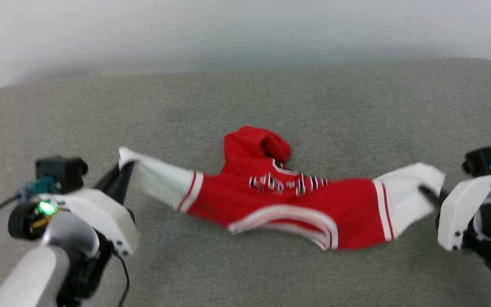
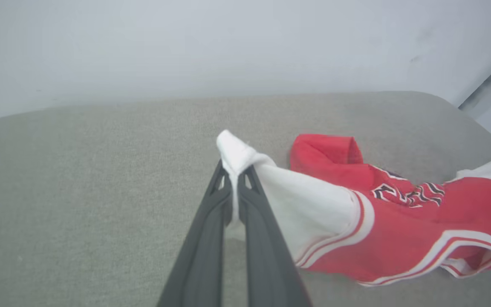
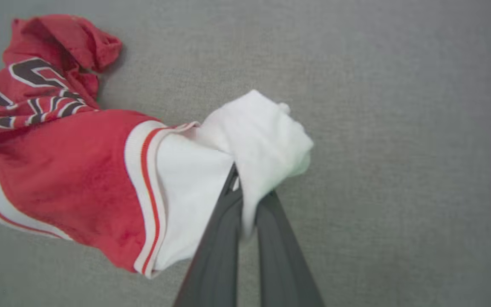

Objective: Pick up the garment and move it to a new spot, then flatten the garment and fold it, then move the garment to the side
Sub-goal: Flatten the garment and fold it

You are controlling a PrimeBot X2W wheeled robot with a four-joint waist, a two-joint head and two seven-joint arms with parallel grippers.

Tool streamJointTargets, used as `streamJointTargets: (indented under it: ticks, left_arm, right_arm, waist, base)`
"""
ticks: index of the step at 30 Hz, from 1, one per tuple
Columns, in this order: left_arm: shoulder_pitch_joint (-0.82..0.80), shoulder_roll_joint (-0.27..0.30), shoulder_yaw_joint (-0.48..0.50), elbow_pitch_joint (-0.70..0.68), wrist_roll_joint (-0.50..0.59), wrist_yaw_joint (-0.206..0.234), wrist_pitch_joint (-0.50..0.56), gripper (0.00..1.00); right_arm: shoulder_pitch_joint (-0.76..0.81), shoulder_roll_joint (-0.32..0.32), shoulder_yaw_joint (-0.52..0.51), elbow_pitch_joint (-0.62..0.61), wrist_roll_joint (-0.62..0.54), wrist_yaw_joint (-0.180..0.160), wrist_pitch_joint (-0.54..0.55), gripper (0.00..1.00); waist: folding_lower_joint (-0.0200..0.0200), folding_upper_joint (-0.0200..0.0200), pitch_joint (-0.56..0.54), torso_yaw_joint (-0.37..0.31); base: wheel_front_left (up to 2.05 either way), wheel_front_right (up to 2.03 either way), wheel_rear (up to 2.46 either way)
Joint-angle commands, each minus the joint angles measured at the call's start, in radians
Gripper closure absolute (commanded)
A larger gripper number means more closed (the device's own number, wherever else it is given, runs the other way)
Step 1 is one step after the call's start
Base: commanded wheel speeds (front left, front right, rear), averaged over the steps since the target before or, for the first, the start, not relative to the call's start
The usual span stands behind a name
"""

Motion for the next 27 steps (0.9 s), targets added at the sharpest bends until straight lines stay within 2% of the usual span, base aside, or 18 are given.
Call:
streamJointTargets:
  ticks: [1,8,13,19,27]
  left_arm:
    - [-0.021,0.003,0.007,-0.002,0.001,-0.002,-0.006,1.00]
    - [-0.271,-0.027,0.048,0.093,0.002,-0.031,-0.033,1.00]
    - [-0.476,-0.067,0.064,0.225,0.013,-0.044,-0.074,1.00]
    - [-0.736,-0.098,0.056,0.400,0.059,-0.079,-0.141,1.00]
    - [-1.081,-0.089,0.076,0.619,0.101,-0.136,-0.235,1.00]
  right_arm:
    - [-0.017,-0.004,-0.004,-0.008,-0.006,0.000,-0.010,1.00]
    - [-0.200,0.031,-0.057,-0.056,-0.099,0.000,-0.067,1.00]
    - [-0.379,0.077,-0.058,-0.032,-0.135,0.000,-0.087,1.00]
    - [-0.641,0.099,-0.055,0.048,-0.159,0.000,-0.156,1.00]
    - [-0.992,0.096,-0.058,0.191,-0.215,0.000,-0.283,1.00]
  waist:
    - [0.0000,0.0000,-0.012,-0.008]
    - [0.0000,0.0000,-0.031,-0.026]
    - [0.0000,0.0000,-0.007,-0.041]
    - [0.0000,0.0000,0.089,-0.043]
    - [0.0000,0.0000,0.233,-0.041]
  base:
    - [0.00,0.00,0.00]
    - [0.00,0.00,0.00]
    - [0.00,0.00,0.00]
    - [0.00,0.00,0.00]
    - [0.00,0.00,0.00]
